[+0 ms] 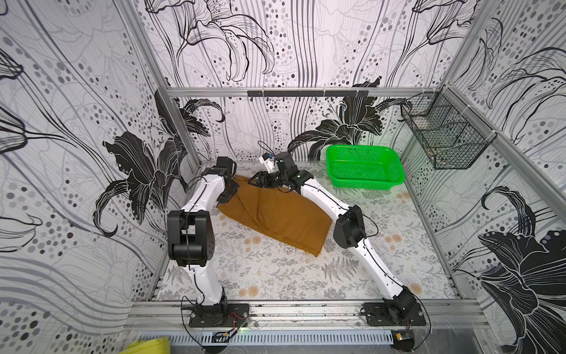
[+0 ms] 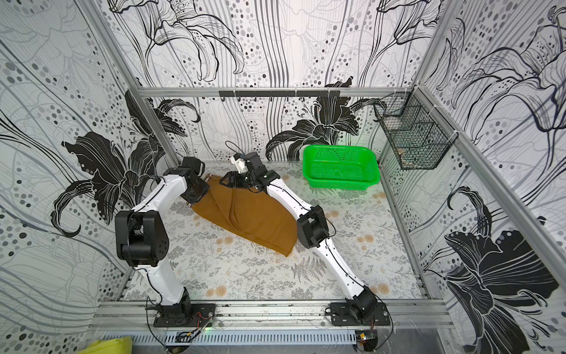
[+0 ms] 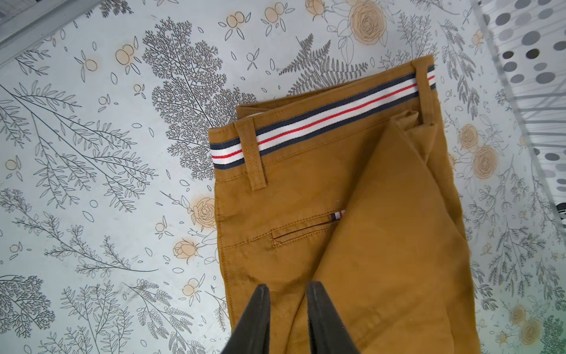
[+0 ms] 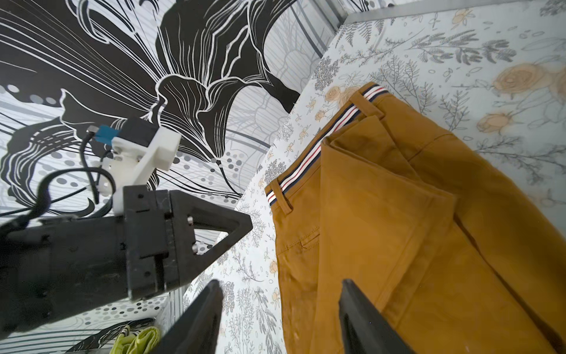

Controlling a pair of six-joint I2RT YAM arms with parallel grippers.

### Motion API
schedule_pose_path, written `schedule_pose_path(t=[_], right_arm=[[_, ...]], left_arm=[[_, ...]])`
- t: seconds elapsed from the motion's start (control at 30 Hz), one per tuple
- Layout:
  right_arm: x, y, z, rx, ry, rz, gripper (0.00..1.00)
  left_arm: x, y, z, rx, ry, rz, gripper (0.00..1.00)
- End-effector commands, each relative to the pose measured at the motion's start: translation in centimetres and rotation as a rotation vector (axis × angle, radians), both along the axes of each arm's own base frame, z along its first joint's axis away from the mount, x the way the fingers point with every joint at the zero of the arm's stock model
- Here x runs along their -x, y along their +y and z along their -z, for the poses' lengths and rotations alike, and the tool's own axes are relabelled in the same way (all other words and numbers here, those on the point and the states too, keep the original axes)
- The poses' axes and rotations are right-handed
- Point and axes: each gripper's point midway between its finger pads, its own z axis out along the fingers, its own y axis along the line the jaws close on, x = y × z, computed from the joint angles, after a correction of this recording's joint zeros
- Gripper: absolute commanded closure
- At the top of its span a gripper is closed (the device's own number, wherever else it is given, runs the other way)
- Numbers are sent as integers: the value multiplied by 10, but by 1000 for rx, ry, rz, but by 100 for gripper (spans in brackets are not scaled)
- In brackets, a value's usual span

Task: Roll up the long pants
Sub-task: Fold the long pant at the center of the board.

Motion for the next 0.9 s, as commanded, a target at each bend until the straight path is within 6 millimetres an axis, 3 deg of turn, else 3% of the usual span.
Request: schedule_pose_path(t=[0.0, 0.13, 0.2, 0.27, 0.33, 0.37, 0.43, 0.6, 0.73, 0.87], right_arm=[[-2, -4, -25, -22, -72, -16, 34], [-6, -21, -55, -33, -111, -6, 32], [-11, -34, -55, 33, -110, 54, 32], [-16, -50, -40, 111, -83, 104, 36], [-19, -64, -15, 183, -31, 150, 49], [-20, -73, -1, 230, 3, 182, 61], [-21, -94, 27, 318, 75, 236, 100], [-17, -147, 79, 454, 227, 348, 100], [2, -165, 98, 519, 276, 351, 100], [22, -181, 124, 571, 339, 361, 100]], left_arm=[[-15, -1, -7, 12, -39, 20, 74], [-18, -1, -19, 13, -68, 25, 74], [-19, -4, -23, 27, -81, 28, 74], [-21, -6, -25, 40, -93, 29, 74], [-23, -13, -26, 74, -115, 42, 75], [-24, -18, -25, 101, -122, 49, 75], [-33, -41, -32, 152, -155, 121, 74], [-40, -118, -38, 68, -53, 314, 84], [-43, -164, -11, 69, 40, 384, 93], [-37, -183, 25, 78, 129, 372, 97]])
